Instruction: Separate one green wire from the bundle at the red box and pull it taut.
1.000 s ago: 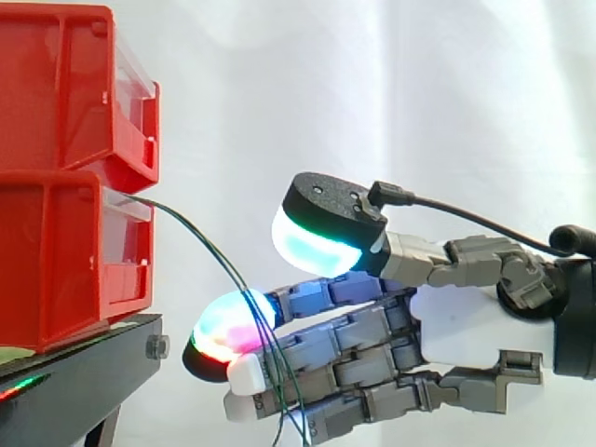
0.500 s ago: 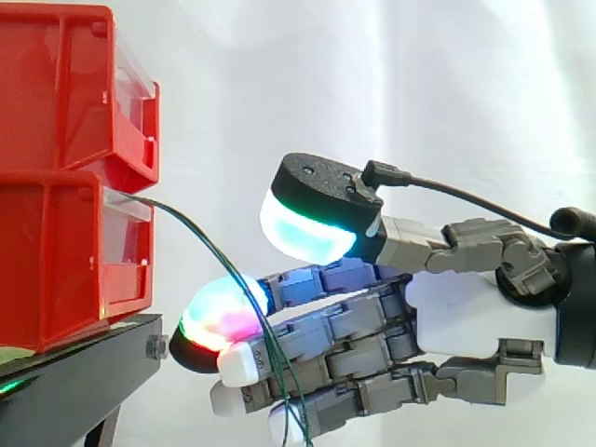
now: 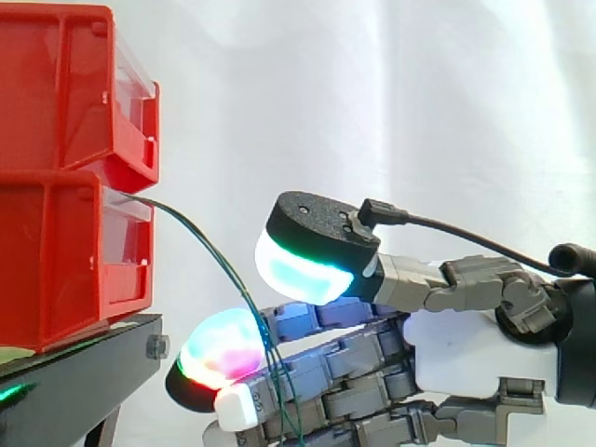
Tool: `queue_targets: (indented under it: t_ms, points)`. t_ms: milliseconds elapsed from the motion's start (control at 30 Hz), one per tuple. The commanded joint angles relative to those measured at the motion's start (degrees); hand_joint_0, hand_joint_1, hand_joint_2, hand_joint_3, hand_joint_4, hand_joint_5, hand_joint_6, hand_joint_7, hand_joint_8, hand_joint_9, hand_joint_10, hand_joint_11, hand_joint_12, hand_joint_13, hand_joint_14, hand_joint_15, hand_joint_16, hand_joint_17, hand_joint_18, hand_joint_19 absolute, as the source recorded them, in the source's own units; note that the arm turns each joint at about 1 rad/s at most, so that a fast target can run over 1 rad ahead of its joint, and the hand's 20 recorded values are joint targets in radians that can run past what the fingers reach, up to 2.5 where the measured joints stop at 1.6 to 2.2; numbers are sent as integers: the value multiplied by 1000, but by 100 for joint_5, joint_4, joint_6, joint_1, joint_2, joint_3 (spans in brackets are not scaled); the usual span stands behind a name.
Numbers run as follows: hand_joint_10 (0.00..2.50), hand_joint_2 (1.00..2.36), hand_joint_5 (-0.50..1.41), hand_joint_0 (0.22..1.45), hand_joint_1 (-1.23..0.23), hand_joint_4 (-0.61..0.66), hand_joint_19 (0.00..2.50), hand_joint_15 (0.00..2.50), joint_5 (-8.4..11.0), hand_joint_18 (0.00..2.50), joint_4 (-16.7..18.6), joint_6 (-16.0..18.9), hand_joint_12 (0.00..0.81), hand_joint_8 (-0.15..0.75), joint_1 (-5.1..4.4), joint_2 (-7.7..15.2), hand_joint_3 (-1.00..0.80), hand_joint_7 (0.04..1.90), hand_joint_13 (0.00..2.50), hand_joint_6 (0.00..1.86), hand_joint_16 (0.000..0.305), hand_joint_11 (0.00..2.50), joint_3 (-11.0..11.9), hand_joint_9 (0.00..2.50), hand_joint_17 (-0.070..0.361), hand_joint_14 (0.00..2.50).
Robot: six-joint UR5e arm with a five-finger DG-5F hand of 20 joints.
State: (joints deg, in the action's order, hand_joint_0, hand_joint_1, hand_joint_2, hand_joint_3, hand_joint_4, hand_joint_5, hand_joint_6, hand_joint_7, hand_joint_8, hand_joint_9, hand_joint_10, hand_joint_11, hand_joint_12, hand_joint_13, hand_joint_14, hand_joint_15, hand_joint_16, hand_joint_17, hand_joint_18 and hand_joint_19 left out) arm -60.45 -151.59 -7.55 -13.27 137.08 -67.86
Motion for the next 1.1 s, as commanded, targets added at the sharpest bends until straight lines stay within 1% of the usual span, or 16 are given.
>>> queue_targets:
  t_ms: [0,33,367,467,567,667,733,767,800,833,867,900,1067]
  points:
    - [10,1010,-77,613,-665,150,461,257,-2,534,16,26,344,258,-9,2,-403,1375,556,500,48,254,1,782,108,11]
    - [12,1011,-82,616,-667,151,460,256,-2,536,16,26,345,260,0,2,-391,1347,556,526,48,251,1,781,108,11]
    - [10,1012,-85,620,-627,164,475,259,-90,543,-28,131,344,265,0,-6,-381,1307,569,545,48,261,9,798,107,11]
    - [10,1010,-85,617,-613,160,477,263,-90,545,-28,140,344,266,0,-6,-398,1303,569,547,48,268,80,805,108,12]
    - [10,1010,-84,610,-601,167,477,264,-90,548,-28,140,344,266,0,-6,-408,1303,571,547,48,263,97,808,108,11]
    - [10,1010,-83,607,-592,165,477,264,-99,551,-46,140,345,266,35,-6,-403,1312,573,550,48,268,132,812,108,11]
    - [12,1015,-110,619,-579,141,475,270,-152,559,-134,140,348,269,53,-6,-347,1229,574,647,48,298,176,809,108,11]
    - [12,1015,-110,619,-579,141,475,270,-196,559,-213,149,348,269,61,-6,-347,1229,574,647,48,298,220,809,108,11]
    - [13,1019,-129,613,-578,146,482,275,-204,561,-257,149,352,268,61,-6,-301,1152,575,713,48,326,238,797,109,11]
    - [13,1019,-131,612,-578,148,482,275,-222,561,-292,158,352,272,61,-6,-297,1148,575,721,48,331,255,796,109,11]
    - [13,1020,-160,614,-598,162,483,284,-257,563,-424,175,355,272,79,-15,-277,1025,575,800,49,351,317,781,110,11]
    - [14,1021,-177,614,-635,182,488,288,-275,564,-477,193,357,274,79,-6,-257,974,570,838,49,371,343,764,111,12]
    - [15,1019,-186,614,-659,204,499,293,-292,565,-591,219,360,277,79,-6,-272,952,566,863,50,395,370,757,112,12]
